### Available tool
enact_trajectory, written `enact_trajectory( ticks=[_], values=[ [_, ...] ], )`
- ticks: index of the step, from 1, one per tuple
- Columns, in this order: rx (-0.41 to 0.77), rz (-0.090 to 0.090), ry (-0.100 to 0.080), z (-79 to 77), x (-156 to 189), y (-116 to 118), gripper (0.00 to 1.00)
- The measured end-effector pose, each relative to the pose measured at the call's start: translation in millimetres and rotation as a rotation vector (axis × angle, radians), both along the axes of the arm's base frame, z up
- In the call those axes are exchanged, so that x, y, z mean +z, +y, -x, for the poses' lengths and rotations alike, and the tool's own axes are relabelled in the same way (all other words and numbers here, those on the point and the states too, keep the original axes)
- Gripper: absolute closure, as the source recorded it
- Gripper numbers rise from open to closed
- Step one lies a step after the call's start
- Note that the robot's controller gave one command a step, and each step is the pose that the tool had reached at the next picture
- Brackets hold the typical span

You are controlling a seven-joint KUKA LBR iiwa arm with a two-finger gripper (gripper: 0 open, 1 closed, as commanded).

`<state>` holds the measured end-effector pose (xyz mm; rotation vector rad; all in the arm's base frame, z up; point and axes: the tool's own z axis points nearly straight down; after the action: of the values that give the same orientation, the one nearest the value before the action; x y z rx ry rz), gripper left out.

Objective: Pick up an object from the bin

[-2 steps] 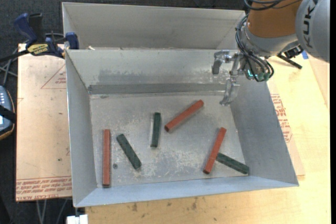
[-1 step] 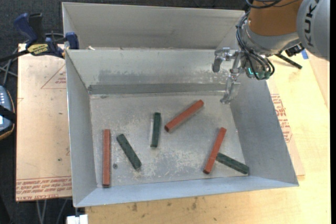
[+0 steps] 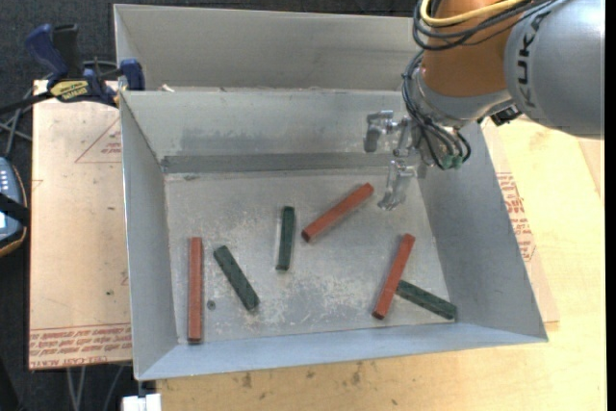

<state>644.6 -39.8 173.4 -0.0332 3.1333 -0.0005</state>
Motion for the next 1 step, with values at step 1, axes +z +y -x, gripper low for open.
enact_trajectory(
  ticks=[1],
  values=[
    [-0.137,-0.002,0.009,17.0,-30.2,24.4,0.00]
  ],
)
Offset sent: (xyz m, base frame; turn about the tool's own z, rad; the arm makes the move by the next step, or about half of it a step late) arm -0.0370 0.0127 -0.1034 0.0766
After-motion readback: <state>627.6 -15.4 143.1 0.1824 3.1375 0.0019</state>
